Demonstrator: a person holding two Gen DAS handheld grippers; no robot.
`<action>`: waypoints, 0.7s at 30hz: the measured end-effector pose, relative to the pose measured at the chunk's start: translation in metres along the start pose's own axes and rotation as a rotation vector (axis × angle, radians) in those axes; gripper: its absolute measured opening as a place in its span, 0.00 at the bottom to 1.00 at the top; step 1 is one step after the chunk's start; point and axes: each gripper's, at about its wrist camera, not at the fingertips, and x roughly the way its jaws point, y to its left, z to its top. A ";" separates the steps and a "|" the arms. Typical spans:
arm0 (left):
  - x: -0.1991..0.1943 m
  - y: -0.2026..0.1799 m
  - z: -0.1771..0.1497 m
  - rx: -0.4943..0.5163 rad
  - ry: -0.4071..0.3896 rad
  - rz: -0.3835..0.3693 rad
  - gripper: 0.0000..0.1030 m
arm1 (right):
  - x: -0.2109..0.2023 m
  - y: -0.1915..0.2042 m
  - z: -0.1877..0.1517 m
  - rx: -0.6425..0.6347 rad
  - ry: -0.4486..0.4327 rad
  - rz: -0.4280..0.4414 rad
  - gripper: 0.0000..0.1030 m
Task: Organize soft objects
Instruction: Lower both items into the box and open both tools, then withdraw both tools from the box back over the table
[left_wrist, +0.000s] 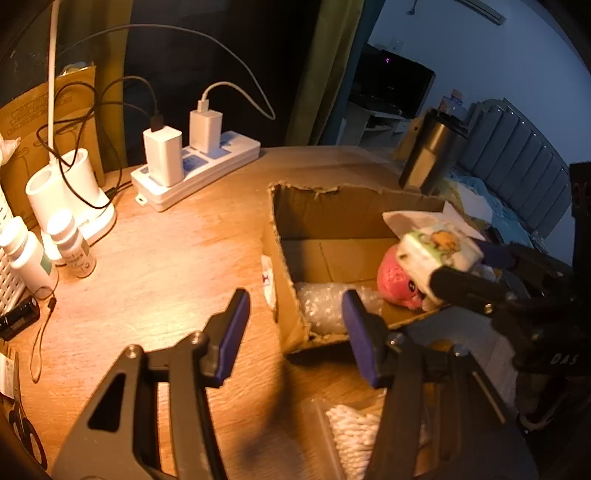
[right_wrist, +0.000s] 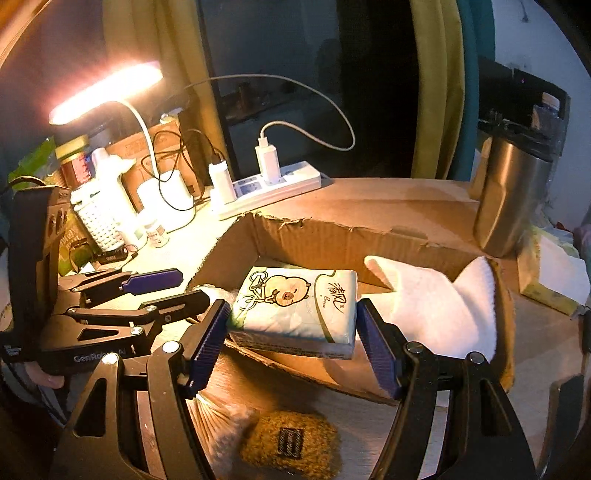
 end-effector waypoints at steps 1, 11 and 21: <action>0.000 0.001 0.000 -0.002 -0.002 -0.005 0.52 | 0.004 0.001 0.000 0.005 0.010 -0.001 0.71; -0.007 0.005 0.000 -0.015 -0.025 -0.037 0.53 | 0.024 0.013 -0.005 -0.006 0.066 -0.024 0.75; -0.024 0.008 0.002 -0.023 -0.064 -0.051 0.62 | 0.009 0.015 -0.011 0.003 0.042 -0.057 0.84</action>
